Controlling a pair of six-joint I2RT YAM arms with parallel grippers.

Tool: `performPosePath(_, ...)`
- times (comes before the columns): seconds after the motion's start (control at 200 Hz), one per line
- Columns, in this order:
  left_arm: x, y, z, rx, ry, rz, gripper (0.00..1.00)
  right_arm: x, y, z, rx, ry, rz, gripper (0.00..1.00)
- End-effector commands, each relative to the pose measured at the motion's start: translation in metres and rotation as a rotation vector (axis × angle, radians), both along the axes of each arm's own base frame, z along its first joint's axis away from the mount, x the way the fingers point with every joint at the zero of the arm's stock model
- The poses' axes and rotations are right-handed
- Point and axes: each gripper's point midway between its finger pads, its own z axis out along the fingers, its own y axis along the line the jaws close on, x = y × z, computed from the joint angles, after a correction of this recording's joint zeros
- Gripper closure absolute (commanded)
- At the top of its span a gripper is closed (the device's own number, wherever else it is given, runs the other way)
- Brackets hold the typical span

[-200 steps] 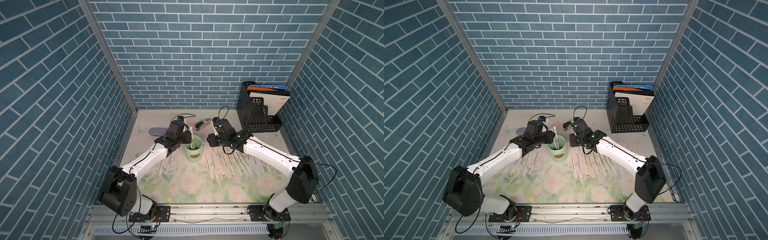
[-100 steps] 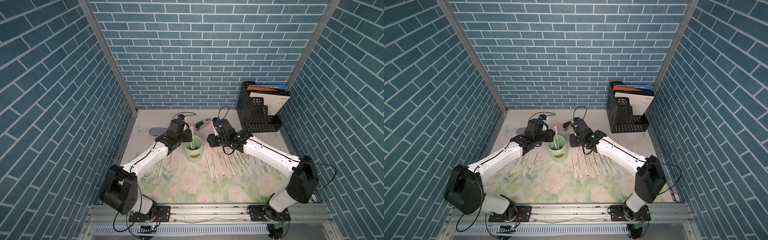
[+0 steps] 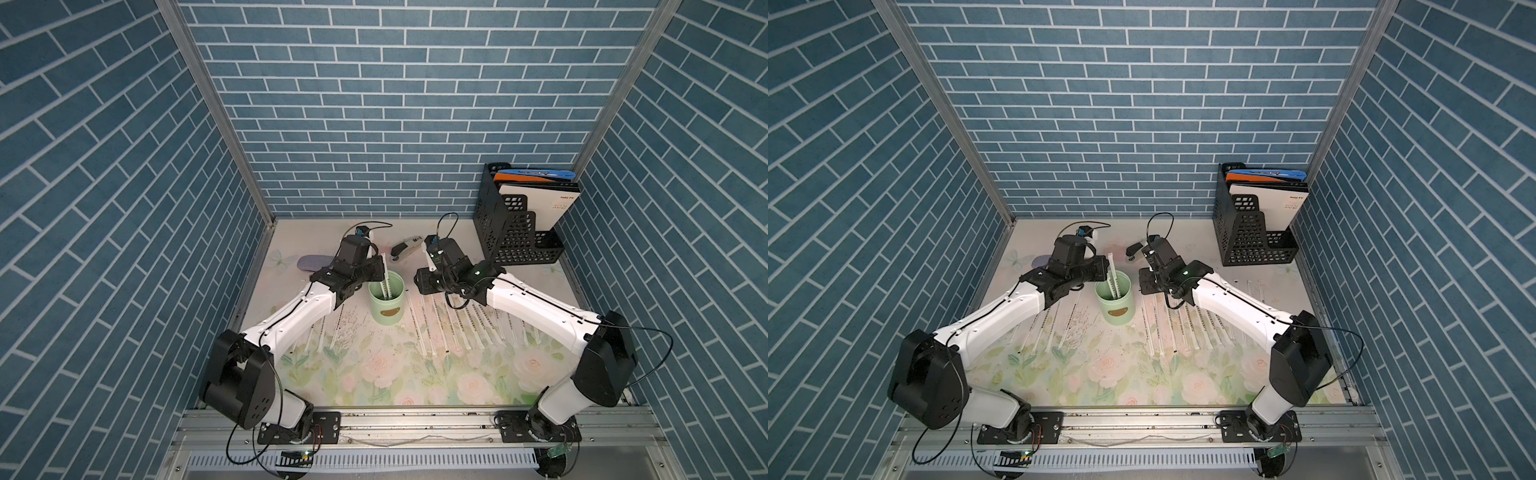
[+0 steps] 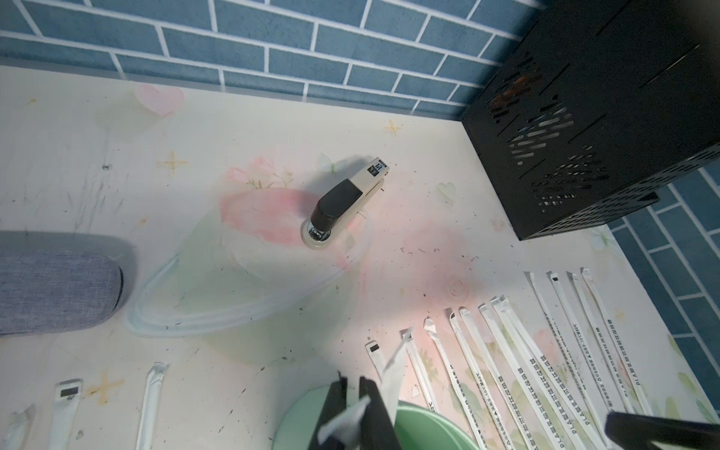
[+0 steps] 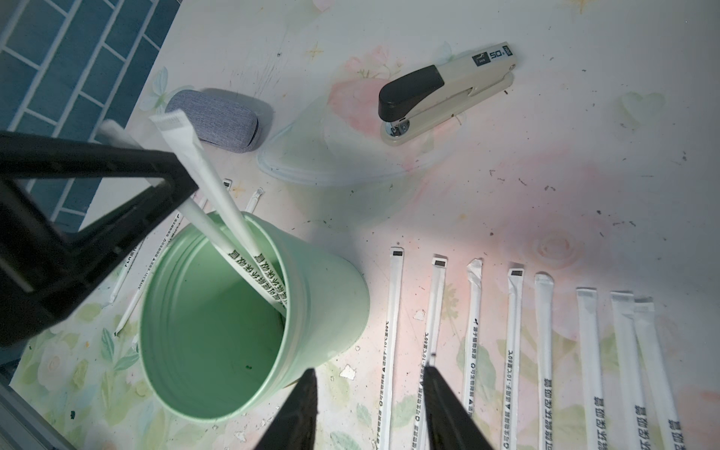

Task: Take the straws out of the storage container
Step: Pick up the straw from the container.

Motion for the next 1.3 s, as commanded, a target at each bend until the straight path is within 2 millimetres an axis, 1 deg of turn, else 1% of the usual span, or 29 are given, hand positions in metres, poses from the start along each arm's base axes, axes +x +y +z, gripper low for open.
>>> performPosePath(0.0, 0.002, -0.003, 0.019, -0.005, -0.03, -0.01, 0.9, 0.003, 0.001, 0.009, 0.018, -0.022, 0.004, 0.56)
performPosePath(0.245, 0.001, 0.004, 0.054, 0.031, -0.072, -0.006, 0.9, 0.004, 0.002, 0.016, 0.024, -0.038, 0.012, 0.56)
performPosePath(0.34, -0.001, 0.009, 0.073, 0.059, -0.09, -0.002, 0.9, 0.006, 0.003, 0.021, 0.03, -0.05, 0.018, 0.56)
performPosePath(0.425, -0.004, 0.014, 0.095, 0.082, -0.117, 0.003, 0.9, 0.007, 0.003, 0.026, 0.036, -0.062, 0.021, 0.56)
performPosePath(0.61, -0.017, 0.033, 0.152, 0.112, -0.203, 0.041, 0.9, 0.008, 0.003, 0.037, 0.061, -0.087, 0.03, 0.55)
performPosePath(0.725, -0.031, 0.047, 0.184, 0.136, -0.249, 0.057, 0.9, 0.007, 0.004, 0.035, 0.059, -0.088, 0.04, 0.55)
performPosePath(0.775, -0.035, 0.054, 0.195, 0.163, -0.259, 0.07, 0.9, 0.007, 0.003, 0.034, 0.058, -0.088, 0.042, 0.55)
performPosePath(0.86, -0.04, 0.07, 0.204, 0.236, -0.246, 0.104, 0.9, 0.006, 0.002, 0.034, 0.061, -0.091, 0.045, 0.55)
performPosePath(0.915, -0.041, 0.079, 0.205, 0.284, -0.22, 0.126, 0.9, 0.006, 0.0, 0.035, 0.064, -0.095, 0.044, 0.55)
performPosePath(0.98, -0.041, 0.088, 0.2, 0.33, -0.179, 0.146, 0.9, 0.006, 0.001, 0.036, 0.072, -0.099, 0.048, 0.55)
performPosePath(1.065, -0.038, 0.099, 0.187, 0.378, -0.104, 0.17, 0.9, 0.006, 0.001, 0.035, 0.07, -0.099, 0.056, 0.55)
performPosePath(1.13, -0.034, 0.103, 0.176, 0.395, -0.052, 0.169, 0.9, 0.005, 0.0, 0.033, 0.064, -0.096, 0.062, 0.55)
performPosePath(1.195, -0.027, 0.107, 0.156, 0.383, 0.026, 0.156, 0.9, 0.004, -0.001, 0.031, 0.058, -0.091, 0.067, 0.55)
performPosePath(1.295, -0.015, 0.112, 0.109, 0.381, 0.176, 0.132, 0.9, 0.002, -0.004, 0.031, 0.049, -0.089, 0.065, 0.55)
